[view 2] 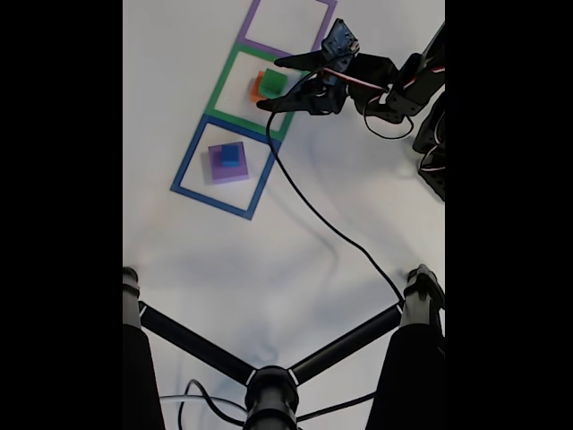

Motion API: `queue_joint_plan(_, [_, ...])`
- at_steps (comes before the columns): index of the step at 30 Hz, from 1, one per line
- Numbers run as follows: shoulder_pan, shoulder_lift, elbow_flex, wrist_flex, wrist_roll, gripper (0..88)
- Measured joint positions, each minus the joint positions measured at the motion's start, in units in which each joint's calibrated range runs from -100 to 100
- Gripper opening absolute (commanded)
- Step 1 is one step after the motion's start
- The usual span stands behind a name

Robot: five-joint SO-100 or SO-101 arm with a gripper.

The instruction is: Tower of hanoi

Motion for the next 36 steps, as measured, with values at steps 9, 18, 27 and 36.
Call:
queue_joint_plan(9, [-1.46, 1.6, -1.81, -0.08, 0.0, 13.9])
queue_joint_plan(18, [-2.24, 1.6, -1.29, -0.08, 0.0, 13.6])
queue_joint_plan(27, [-3.21, 1.6, -1.29, -0.08, 0.0, 7.6])
queue_joint_plan(36, [-3.4, 1.6, -1.29, -0.08, 0.0, 5.0])
